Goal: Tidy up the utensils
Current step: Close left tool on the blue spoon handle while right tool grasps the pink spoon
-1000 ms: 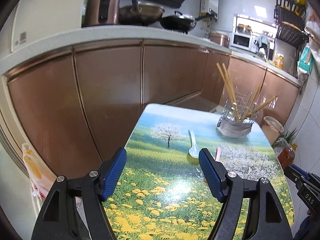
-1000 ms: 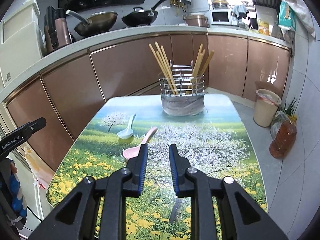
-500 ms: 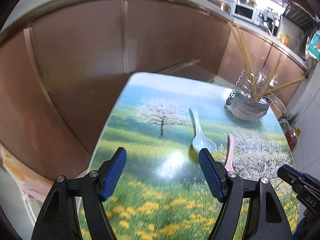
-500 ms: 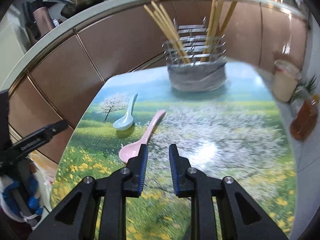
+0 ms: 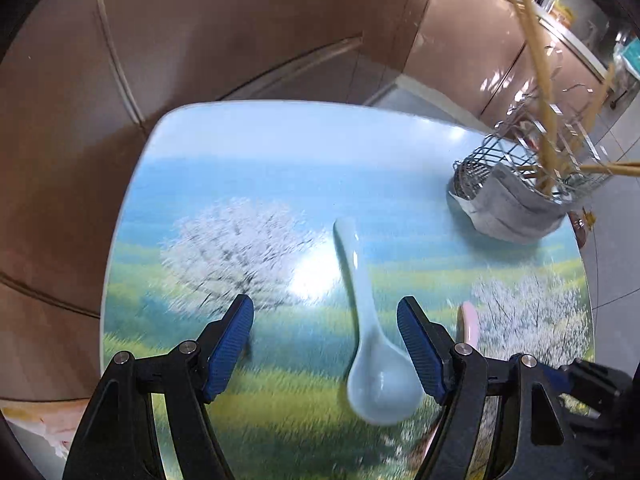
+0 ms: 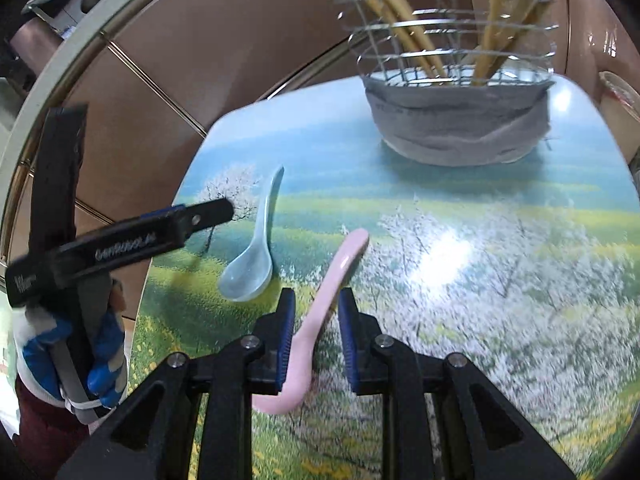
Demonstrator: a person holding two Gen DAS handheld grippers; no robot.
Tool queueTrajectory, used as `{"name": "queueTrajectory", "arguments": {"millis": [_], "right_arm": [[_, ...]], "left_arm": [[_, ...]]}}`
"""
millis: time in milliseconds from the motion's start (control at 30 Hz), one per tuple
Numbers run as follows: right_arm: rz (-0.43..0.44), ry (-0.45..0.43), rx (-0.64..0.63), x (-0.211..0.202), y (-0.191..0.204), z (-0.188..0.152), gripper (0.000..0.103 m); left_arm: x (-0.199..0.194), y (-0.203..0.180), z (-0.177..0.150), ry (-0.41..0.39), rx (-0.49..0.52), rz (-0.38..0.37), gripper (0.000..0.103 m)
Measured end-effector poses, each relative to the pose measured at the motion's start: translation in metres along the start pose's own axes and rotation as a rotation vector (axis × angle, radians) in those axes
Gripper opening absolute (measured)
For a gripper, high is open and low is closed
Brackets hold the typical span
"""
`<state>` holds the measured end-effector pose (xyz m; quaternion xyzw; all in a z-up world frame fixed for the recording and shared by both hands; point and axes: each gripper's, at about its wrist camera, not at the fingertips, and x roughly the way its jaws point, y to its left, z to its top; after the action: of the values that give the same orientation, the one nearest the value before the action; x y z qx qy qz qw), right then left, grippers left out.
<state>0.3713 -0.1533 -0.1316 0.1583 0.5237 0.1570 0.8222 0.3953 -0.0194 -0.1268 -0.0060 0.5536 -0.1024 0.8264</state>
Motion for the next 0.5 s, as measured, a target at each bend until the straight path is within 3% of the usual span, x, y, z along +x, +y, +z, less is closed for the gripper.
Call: {"name": "queueTrajectory", "arguments": {"millis": [167,500], "right_arm": [[-0.009,0.034,0.013,0.018,-0.001,0.011,0.021],[-0.064,0.086,0.002,0.046,0.006,0.023,0.021]], "left_arm": [[0.022,-0.007,0.013,0.072,0.012,0.004,0.066],[0.047,-0.024,0.015,0.133,0.052,0.017,0.056]]}}
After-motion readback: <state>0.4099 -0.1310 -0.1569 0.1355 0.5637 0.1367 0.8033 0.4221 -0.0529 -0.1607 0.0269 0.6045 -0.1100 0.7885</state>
